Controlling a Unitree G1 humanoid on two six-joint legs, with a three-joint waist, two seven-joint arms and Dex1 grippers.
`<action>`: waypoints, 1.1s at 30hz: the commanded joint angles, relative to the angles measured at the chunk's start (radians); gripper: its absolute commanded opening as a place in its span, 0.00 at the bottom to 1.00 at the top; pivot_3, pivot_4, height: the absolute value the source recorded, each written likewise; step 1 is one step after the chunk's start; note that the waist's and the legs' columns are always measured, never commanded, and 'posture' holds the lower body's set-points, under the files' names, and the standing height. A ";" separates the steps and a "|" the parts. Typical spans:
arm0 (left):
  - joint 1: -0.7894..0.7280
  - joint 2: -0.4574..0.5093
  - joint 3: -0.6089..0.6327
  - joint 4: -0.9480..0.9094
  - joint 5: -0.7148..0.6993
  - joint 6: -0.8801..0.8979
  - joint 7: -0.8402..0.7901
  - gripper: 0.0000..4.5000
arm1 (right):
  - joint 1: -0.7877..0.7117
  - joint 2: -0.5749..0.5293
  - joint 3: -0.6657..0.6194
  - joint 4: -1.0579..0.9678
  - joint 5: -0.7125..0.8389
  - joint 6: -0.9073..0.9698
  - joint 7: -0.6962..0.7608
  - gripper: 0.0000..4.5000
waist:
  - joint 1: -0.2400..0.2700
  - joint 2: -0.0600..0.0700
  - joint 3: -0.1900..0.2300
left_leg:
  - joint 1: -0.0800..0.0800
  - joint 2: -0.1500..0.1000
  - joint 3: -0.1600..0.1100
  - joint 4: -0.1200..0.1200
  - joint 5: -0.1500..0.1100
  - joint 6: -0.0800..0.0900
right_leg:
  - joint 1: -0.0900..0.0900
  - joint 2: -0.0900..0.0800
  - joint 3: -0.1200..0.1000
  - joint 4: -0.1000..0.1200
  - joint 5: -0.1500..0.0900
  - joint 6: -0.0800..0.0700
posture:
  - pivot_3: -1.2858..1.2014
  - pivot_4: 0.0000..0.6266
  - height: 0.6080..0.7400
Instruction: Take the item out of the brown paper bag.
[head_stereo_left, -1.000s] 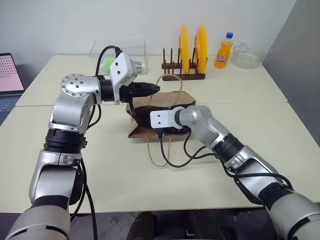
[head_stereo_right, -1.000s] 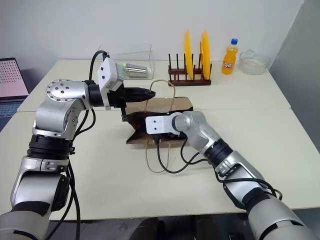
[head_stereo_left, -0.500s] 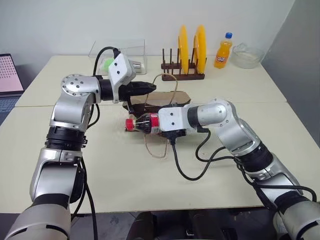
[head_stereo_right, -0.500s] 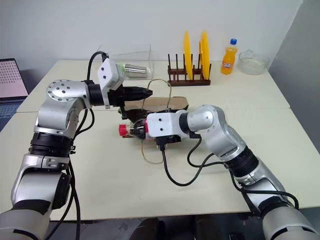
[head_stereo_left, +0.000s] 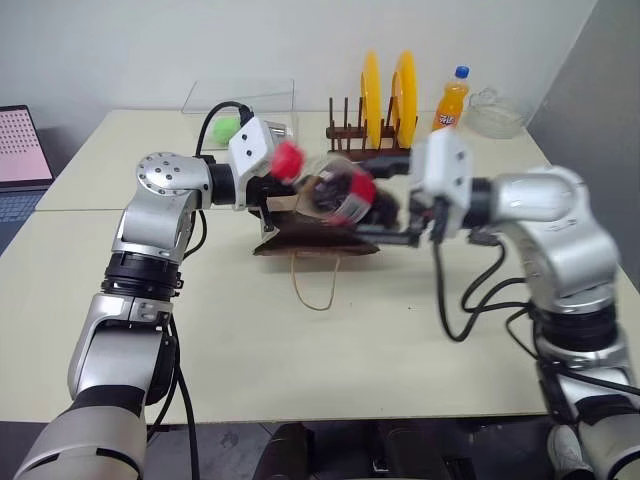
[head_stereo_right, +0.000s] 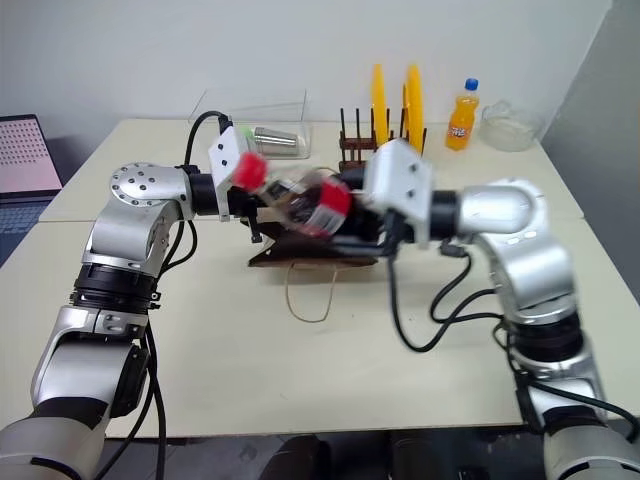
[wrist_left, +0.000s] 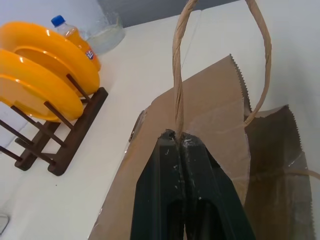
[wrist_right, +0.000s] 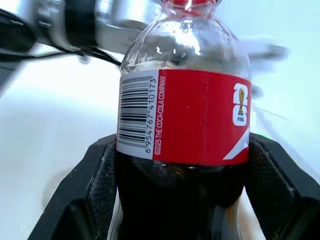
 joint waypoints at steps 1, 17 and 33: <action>-0.025 0.009 0.014 -0.004 0.005 -0.023 0.005 0.00 | 0.039 -0.116 -0.126 0.010 -0.013 -0.013 -0.047 0.70 | 0.001 0.000 0.000 | 0.000 0.000 0.000 0.000 0.000 0.000 | 0.000 0.000 0.000 0.000 0.000 0.000 | 0.52 0.24 1.00; -0.033 -0.005 0.014 0.001 0.011 -0.024 0.010 0.00 | 0.040 -0.238 0.240 0.810 -0.522 -0.572 -0.184 0.70 | -0.021 0.001 0.001 | 0.003 0.002 0.007 -0.001 0.000 0.000 | 0.000 0.002 0.004 0.002 0.000 0.000 | 0.52 0.24 1.00; -0.026 0.000 0.017 -0.008 0.011 -0.017 0.016 0.00 | -0.074 -0.219 0.235 0.976 -0.492 -0.708 -0.038 0.99 | -0.005 0.001 0.001 | 0.001 0.001 0.005 0.000 0.001 -0.001 | 0.000 0.001 0.003 0.001 0.000 0.000 | 0.52 0.24 1.00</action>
